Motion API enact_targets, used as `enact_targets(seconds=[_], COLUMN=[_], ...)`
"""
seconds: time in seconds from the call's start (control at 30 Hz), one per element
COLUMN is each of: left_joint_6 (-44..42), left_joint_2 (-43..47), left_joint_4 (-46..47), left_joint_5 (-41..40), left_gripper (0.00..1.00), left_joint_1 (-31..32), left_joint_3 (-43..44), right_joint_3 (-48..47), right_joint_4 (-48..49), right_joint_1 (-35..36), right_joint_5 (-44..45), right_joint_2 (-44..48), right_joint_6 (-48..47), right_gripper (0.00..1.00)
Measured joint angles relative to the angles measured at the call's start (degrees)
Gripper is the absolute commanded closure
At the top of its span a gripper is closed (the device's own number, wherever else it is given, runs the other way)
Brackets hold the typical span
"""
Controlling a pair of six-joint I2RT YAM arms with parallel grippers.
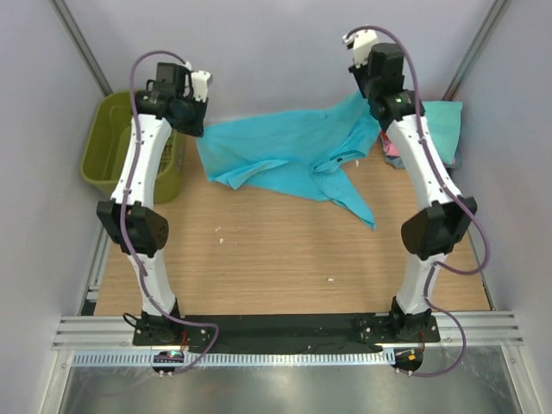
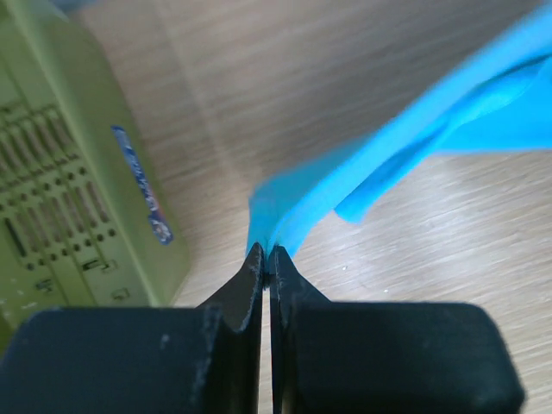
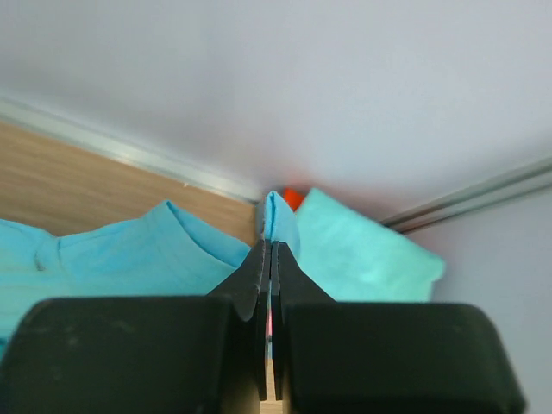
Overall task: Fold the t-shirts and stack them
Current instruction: Flatten the tshirt out
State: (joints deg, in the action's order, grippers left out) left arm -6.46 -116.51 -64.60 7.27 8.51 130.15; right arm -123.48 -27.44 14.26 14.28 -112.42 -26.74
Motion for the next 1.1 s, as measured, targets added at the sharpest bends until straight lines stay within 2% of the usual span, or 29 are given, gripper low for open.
enact_targets(seconds=[0.13, 0.27, 0.5, 0.77, 0.97, 1.1], left_joint_6=[-0.04, -0.09, -0.92, -2.05, -2.86, -3.06], left_joint_2=[7.76, 11.82, 19.87, 37.31, 47.87, 49.18], left_joint_4=[1.16, 1.09, -0.76, -1.22, -0.31, 0.28], left_joint_5=[-0.17, -0.09, 0.79, 0.26, 0.74, 1.51], left_gripper=[1.0, 1.0, 1.0, 1.0, 1.0, 1.0], left_joint_1=[0.0, 0.24, 2.34, 2.95, 2.95, 2.95], left_joint_3=[0.0, -0.04, -2.58, -3.28, -2.67, 0.72], right_joint_3=[0.83, 2.38, 2.69, 2.71, -4.02, -15.39], right_joint_4=[0.09, -0.96, -10.25, -21.46, -25.38, -27.23], right_joint_1=[0.63, 1.36, 1.38, 1.27, -0.24, -1.55], right_joint_5=[1.16, 1.03, -0.35, -6.01, -11.15, -12.61], right_joint_2=[9.64, 18.34, 29.7, 44.57, 52.43, 51.98], right_joint_6=[-0.57, -0.46, 1.97, 2.49, 4.22, 4.81], right_gripper=[0.99, 0.99, 0.99, 0.99, 0.99, 0.99])
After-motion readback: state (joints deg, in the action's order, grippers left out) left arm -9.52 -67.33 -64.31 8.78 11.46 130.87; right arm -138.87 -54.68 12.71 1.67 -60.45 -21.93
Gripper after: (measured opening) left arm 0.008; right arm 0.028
